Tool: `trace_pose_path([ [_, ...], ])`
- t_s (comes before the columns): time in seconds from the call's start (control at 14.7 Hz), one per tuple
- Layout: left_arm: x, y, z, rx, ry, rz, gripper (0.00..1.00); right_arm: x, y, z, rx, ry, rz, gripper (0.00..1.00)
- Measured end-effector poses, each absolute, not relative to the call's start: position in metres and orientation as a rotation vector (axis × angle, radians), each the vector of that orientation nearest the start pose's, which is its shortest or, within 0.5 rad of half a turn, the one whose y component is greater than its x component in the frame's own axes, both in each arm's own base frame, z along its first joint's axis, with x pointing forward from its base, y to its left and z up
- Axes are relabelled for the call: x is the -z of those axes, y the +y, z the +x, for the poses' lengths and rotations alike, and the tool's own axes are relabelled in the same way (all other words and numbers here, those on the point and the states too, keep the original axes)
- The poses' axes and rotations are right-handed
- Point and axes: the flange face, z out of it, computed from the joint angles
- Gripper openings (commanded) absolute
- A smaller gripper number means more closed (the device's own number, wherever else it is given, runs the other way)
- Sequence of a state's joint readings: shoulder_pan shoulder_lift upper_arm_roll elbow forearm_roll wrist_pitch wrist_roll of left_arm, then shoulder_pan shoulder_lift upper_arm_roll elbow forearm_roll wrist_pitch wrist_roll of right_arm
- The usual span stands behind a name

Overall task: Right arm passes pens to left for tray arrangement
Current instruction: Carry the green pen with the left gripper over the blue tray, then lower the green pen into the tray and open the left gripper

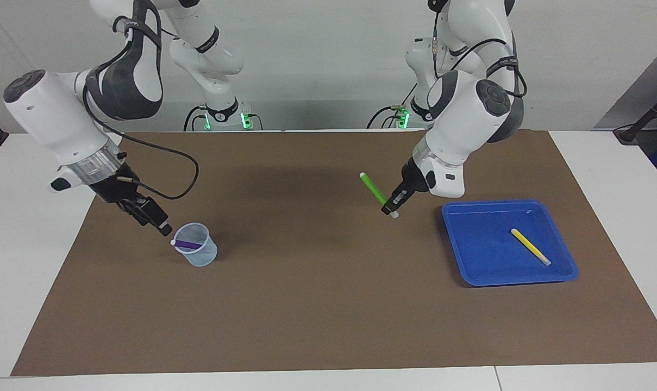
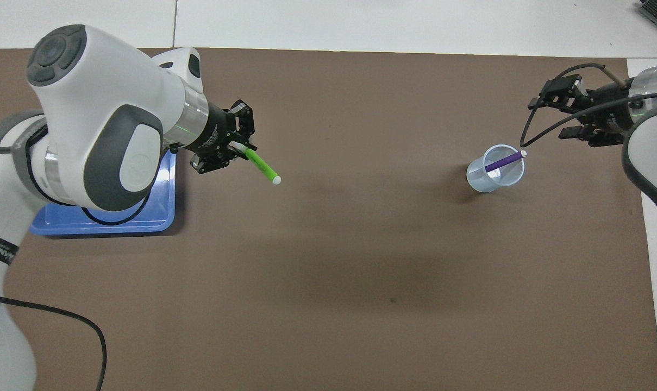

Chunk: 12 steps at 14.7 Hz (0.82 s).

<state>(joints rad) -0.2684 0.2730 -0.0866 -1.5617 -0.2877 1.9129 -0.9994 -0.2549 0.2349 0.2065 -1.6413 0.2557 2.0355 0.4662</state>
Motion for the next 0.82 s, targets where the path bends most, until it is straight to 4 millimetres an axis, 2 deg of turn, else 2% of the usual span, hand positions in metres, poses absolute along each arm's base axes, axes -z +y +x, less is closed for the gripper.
trace_pose_path([
  [0.27, -0.489, -0.163, 0.617, -0.171, -0.865, -3.188, 0.00, -0.479, -0.018, 0.645, -0.024, 1.018, -2.698, 0.74],
  [0.54, -0.485, -0.113, 0.623, -0.100, -0.574, -3.162, 0.00, -0.450, -0.008, 0.648, -0.115, 1.094, -2.757, 0.72],
  [0.61, -0.483, -0.100, 0.624, -0.091, -0.495, -3.164, 0.00, -0.442, -0.010, 0.648, -0.127, 1.099, -2.778, 0.63],
  [0.82, -0.476, -0.060, 0.629, -0.036, -0.285, -3.152, 0.00, -0.421, -0.017, 0.651, -0.153, 1.107, -2.826, 0.57],
])
